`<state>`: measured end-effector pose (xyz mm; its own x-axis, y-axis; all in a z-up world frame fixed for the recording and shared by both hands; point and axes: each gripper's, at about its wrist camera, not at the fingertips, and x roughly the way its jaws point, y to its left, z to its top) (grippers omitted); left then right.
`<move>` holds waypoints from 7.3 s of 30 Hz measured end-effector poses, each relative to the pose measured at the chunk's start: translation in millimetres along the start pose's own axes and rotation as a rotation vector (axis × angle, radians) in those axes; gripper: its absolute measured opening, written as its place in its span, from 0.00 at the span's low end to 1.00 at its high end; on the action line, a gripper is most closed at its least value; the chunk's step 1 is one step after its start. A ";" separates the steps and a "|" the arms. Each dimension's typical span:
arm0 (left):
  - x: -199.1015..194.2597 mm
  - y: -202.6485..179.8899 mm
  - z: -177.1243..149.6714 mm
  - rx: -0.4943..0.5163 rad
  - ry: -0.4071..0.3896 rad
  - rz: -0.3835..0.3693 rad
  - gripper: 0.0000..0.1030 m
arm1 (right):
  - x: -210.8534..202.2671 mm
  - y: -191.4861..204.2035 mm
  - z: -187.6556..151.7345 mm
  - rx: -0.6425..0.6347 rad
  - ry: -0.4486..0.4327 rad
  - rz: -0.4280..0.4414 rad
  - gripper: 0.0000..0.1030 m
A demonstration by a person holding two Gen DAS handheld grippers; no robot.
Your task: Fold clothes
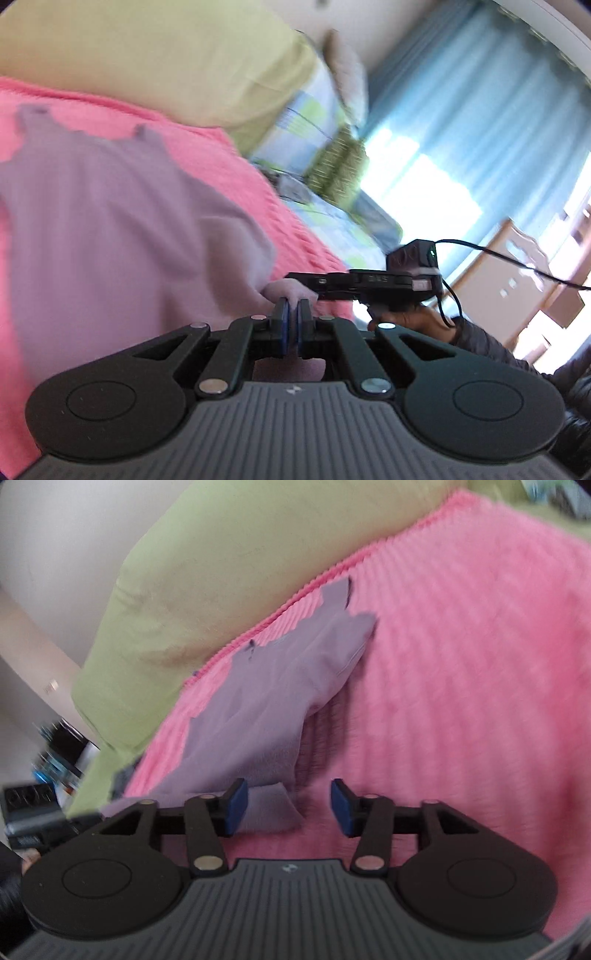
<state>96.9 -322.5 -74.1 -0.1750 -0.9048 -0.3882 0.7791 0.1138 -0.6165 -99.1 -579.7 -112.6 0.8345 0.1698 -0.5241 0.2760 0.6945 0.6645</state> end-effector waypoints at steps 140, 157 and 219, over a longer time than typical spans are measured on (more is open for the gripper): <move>-59.8 19.3 -61.3 0.102 0.289 0.463 0.02 | -122.7 -13.6 -46.6 0.004 -0.151 -0.405 0.31; 27.5 95.4 85.7 0.253 0.082 0.603 0.39 | -61.1 4.4 -2.1 -0.086 -0.151 -0.322 0.47; 31.7 -68.2 -186.1 1.287 0.408 0.696 0.60 | -77.4 97.8 -128.1 -1.115 0.115 -0.538 0.72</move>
<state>-73.8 -282.5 -171.8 0.4567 -0.6273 -0.6309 0.7154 -0.1626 0.6796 -197.8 -435.3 -75.3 0.6790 -0.2988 -0.6705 -0.0327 0.9002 -0.4343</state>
